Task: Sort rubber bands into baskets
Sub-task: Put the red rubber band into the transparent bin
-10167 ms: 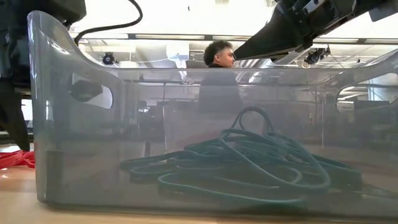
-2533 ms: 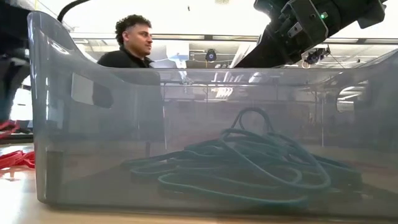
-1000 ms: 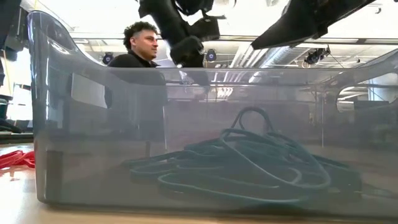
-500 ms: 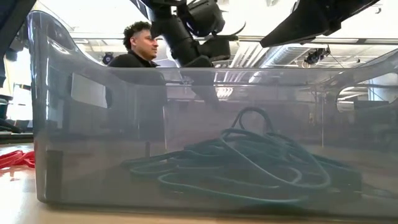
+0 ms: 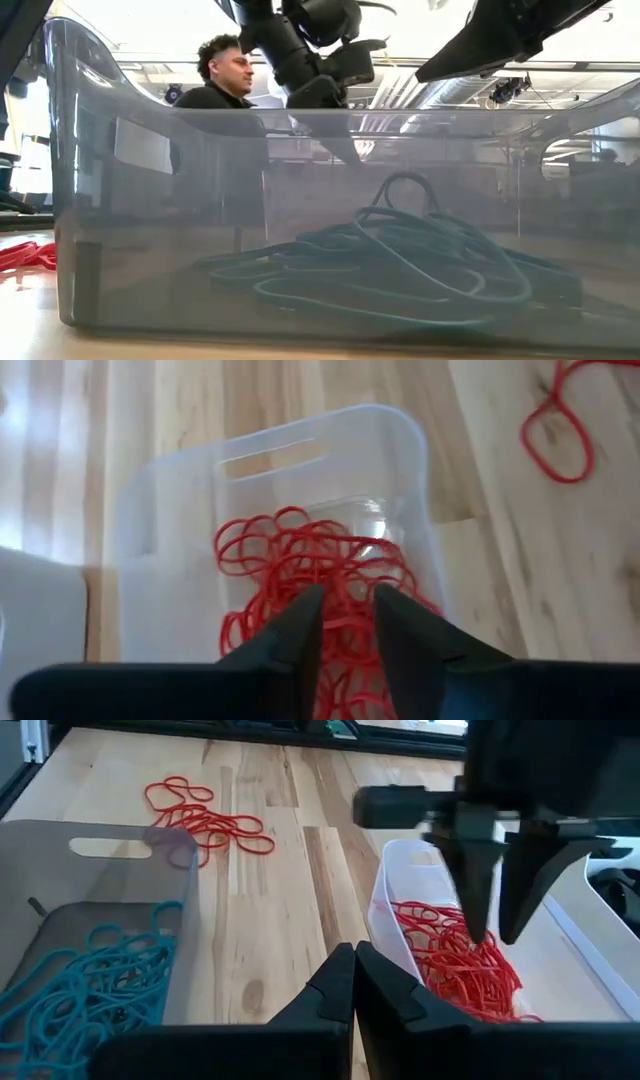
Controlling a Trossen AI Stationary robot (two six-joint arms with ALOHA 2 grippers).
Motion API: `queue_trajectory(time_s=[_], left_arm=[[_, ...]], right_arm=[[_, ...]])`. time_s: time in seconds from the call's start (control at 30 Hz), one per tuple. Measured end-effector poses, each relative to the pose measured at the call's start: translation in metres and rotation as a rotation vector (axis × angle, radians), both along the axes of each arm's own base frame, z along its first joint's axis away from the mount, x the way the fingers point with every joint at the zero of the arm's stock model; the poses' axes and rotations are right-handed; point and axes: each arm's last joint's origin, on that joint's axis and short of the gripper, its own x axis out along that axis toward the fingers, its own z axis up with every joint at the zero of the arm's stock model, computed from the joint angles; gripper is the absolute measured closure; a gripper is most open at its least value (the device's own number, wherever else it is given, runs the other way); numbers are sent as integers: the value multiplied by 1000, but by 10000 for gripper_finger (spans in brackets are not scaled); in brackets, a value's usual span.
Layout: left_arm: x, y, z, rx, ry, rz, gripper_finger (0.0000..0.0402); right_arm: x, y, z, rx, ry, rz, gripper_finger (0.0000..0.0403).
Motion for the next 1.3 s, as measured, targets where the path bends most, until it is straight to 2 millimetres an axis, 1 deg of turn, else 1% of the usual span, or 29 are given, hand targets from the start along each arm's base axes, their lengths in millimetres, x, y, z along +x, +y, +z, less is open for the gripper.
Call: queue_trajectory(time_s=[0.07,0.13,0.2,0.3,0.43,0.47,0.57,0.7,0.83,0.97,1.1,1.3], left_arm=[[0,-1,0,9,2,-20,307],[0,0,0,12,1,-22,303],[-2,0,3,14,-8,-21,311],[-5,-4,12,32,-101,-39,340],[-18,-14,22,33,-234,-54,389],[-23,-15,24,30,-252,-52,395],[-35,-20,32,19,-310,-44,394],[-53,-32,36,15,-313,-74,395],[-76,-47,39,8,-285,-118,401],[-104,-64,39,-25,-214,-140,401],[-134,-80,41,-90,-111,-124,401],[-173,-107,32,-172,104,-48,401]], right_arm=[[1,-2,-1,-3,12,-3,403],[2,-5,-2,-4,16,-16,403],[3,-7,-2,-3,17,-25,403],[3,-8,-2,0,21,-31,403],[1,-6,-4,11,35,-23,403],[1,-5,-4,11,36,-20,403],[0,-5,-4,18,44,-15,403],[0,-5,-5,29,44,-22,403],[0,-5,-5,35,45,-26,403],[-1,-5,-5,42,46,-31,403],[-1,-5,-6,38,53,-32,403],[-1,-5,-6,39,53,-32,403]])
